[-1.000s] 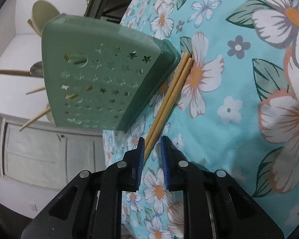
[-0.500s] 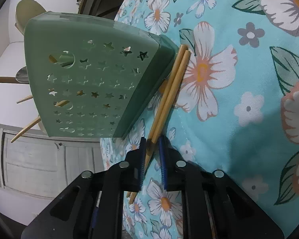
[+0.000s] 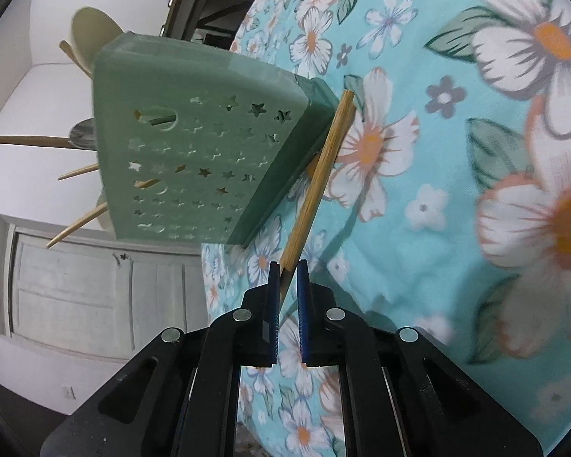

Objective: Organize utensils
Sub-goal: 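Lift the chopstick with the right tool while the left tool grasps another chopstick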

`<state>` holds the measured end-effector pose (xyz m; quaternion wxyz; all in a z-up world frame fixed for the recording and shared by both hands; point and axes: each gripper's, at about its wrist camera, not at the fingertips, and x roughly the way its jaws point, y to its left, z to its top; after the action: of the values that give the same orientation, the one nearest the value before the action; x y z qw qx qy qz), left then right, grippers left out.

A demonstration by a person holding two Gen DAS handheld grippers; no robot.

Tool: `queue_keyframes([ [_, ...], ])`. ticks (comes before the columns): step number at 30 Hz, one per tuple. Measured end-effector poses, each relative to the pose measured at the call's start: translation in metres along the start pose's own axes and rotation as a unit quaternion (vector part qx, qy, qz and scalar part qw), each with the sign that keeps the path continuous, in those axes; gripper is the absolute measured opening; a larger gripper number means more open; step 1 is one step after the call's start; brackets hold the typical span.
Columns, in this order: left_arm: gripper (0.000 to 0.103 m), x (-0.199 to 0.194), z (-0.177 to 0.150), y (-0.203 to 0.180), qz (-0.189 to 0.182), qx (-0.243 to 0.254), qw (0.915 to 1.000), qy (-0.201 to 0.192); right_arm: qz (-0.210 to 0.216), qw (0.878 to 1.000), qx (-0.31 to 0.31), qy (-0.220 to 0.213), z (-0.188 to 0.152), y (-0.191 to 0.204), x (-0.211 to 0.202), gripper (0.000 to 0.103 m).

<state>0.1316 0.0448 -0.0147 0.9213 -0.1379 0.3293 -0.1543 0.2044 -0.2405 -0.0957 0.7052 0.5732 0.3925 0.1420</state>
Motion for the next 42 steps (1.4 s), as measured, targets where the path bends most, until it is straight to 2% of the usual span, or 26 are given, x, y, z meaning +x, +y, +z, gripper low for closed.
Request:
queue_keyframes([
  [6,0.075,-0.003,-0.001,-0.005,0.004,0.009,1.0000,0.000,0.031,0.999,0.016,0.033,-0.004,-0.012,-0.029,0.004],
  [12,0.075,-0.002,-0.002,-0.010,0.015,0.027,0.9995,0.003,0.036,0.998,0.003,0.050,-0.008,-0.015,-0.072,0.004],
  [21,0.075,0.003,-0.002,-0.014,0.022,0.041,0.9988,0.013,-0.009,0.999,-0.031,0.037,0.000,-0.022,-0.091,0.004],
  [28,0.075,0.011,-0.010,-0.028,0.000,0.065,0.9972,0.037,-0.054,0.995,-0.077,0.016,0.009,-0.009,-0.063,0.006],
  [31,0.071,0.018,-0.012,-0.040,-0.019,0.086,0.9951,0.046,-0.081,0.993,-0.085,0.004,0.014,-0.009,-0.050,0.007],
  [35,0.067,0.038,-0.013,-0.055,-0.028,0.142,0.9872,0.067,-0.094,0.993,-0.077,-0.002,0.017,-0.017,-0.039,0.009],
  [37,0.066,0.057,-0.016,-0.067,-0.012,0.200,0.9752,0.094,-0.093,0.993,-0.075,-0.005,0.016,-0.018,-0.036,0.011],
  [40,0.062,0.081,-0.022,-0.077,0.023,0.269,0.9573,0.103,-0.093,0.993,-0.078,-0.010,0.015,-0.020,-0.037,0.013],
  [42,0.052,0.094,-0.024,-0.080,0.036,0.290,0.9506,0.105,-0.094,0.992,-0.081,-0.012,0.016,-0.020,-0.036,0.015],
])
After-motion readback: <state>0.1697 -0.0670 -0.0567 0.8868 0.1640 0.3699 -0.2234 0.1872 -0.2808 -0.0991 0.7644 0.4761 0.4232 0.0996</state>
